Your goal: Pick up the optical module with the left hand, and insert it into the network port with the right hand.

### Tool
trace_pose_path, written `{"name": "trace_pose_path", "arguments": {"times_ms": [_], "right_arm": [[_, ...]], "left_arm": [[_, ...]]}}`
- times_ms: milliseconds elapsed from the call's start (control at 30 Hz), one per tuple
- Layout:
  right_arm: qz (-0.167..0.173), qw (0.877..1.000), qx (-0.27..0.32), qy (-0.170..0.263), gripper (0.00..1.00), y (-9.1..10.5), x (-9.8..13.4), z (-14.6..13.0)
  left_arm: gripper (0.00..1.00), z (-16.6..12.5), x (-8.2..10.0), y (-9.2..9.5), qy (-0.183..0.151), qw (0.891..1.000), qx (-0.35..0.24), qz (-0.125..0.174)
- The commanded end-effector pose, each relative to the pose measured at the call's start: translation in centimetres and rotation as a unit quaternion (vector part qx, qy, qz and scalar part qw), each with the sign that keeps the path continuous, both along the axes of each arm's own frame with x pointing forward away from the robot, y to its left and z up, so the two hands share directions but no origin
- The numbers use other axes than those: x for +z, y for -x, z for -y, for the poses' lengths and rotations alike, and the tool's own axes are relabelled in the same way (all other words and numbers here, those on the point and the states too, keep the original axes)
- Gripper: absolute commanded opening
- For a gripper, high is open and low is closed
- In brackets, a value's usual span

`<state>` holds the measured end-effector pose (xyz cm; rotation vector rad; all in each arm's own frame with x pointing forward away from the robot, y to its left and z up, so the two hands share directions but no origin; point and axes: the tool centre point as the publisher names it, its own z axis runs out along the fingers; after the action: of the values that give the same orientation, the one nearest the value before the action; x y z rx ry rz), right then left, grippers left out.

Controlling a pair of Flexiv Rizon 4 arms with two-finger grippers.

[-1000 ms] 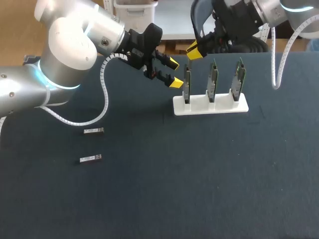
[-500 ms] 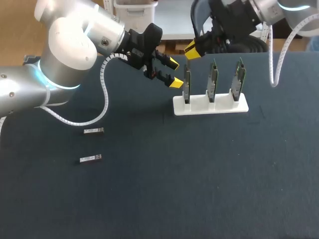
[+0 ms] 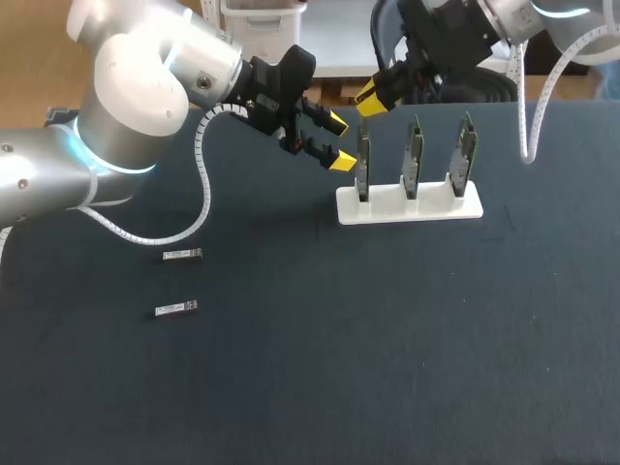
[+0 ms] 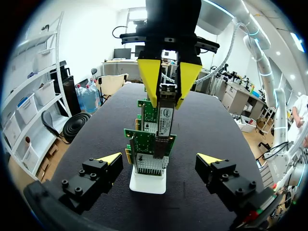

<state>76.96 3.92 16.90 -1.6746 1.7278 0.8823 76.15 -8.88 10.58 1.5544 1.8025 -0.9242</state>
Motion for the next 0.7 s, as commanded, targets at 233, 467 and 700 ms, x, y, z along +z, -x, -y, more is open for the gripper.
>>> {"name": "trace_pose_path", "arguments": {"times_ms": [233,467,700], "right_arm": [[0.009,1.000,-0.004,-0.012,0.00,0.42,0.35,0.57],[0.007,1.000,-0.001,-0.011,0.00,0.89,0.11,0.43],[0.017,1.000,-0.005,-0.018,0.00,0.94,0.33,0.30]], "left_arm": [[1.00,0.06,0.02,-0.17,-0.002,1.000,-0.001,-0.001],[1.00,0.06,0.02,-0.17,-0.002,1.000,-0.001,-0.001],[1.00,0.06,0.02,-0.17,-0.002,1.000,-0.001,-0.001]]}}
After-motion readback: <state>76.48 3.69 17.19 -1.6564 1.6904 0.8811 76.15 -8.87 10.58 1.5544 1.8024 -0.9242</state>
